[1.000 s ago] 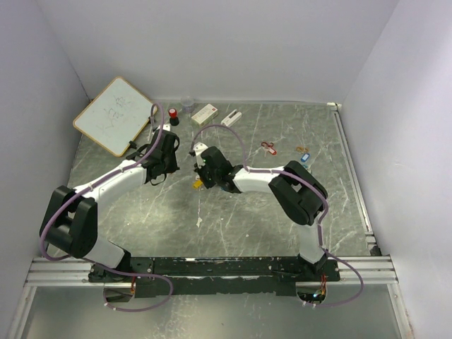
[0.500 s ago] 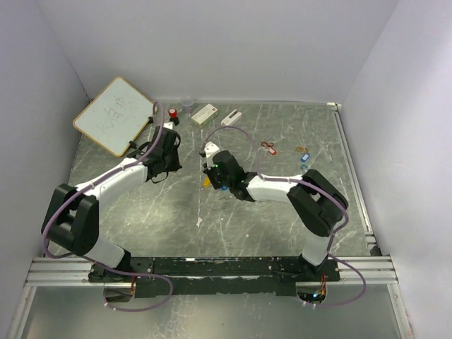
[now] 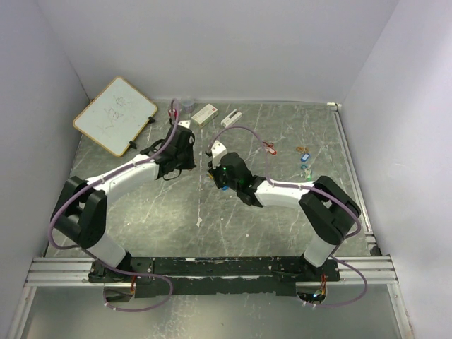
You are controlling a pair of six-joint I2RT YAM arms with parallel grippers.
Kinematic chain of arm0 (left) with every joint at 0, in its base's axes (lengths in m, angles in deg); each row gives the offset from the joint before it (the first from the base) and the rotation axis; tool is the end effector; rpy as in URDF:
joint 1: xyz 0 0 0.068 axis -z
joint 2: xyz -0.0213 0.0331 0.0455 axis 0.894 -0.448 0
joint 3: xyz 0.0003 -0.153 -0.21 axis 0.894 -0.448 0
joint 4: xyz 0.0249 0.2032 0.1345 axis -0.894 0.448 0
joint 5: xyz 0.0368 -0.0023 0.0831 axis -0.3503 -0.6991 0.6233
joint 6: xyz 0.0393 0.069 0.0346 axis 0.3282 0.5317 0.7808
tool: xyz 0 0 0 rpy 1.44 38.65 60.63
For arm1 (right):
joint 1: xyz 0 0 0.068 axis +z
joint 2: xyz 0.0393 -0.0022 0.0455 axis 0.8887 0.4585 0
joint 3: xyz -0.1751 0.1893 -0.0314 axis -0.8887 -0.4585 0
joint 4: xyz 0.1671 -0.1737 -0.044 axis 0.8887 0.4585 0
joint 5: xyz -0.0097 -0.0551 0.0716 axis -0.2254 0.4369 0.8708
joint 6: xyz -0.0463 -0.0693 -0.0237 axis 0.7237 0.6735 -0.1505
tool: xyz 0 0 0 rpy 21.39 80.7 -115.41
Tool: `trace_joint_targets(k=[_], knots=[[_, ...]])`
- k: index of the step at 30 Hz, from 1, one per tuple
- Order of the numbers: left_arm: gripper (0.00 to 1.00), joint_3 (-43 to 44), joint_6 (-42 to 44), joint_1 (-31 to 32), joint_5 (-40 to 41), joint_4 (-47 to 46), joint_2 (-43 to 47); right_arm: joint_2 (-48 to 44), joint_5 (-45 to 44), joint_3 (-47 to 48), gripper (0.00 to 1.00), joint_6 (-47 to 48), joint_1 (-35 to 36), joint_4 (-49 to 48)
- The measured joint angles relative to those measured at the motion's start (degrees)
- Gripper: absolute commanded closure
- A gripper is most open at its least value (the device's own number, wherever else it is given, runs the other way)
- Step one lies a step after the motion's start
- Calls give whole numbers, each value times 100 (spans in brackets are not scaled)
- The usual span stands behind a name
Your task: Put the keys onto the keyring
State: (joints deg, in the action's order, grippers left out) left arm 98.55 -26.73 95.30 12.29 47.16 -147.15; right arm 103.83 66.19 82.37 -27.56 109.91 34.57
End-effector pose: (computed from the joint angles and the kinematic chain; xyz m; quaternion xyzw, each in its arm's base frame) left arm 0.3089 -0.1782 0.2039 -0.0066 0.9192 -0.1325 0.3708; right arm 0.2653 0.2750 0.1696 -0.2962 0.7968 0.1813 0.4945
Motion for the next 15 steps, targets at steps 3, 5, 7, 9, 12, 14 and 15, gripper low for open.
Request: trace_joint_targets(k=[3,5,7,9,12,14,15], knots=[[93,87,-2,216,0,-11,-122,-63,4,-74,100,-39,0,-20],[93,96,-2,302,-4,-13,-168,-85,13,-81,100,-70,0,-22],[93,107,-2,363,-28,-13,-214,-107,20,-87,100,-103,0,-28],[93,138,-2,389,-35,-13,-256,-127,22,-92,100,-120,0,-31],[93,186,-2,420,-35,-17,-306,-144,35,-103,100,-133,-4,-33],[93,201,-2,433,-37,-20,-323,-155,42,-107,100,-133,-11,-33],[93,212,-2,442,-42,-22,-332,-164,44,-111,100,-136,-11,-35]])
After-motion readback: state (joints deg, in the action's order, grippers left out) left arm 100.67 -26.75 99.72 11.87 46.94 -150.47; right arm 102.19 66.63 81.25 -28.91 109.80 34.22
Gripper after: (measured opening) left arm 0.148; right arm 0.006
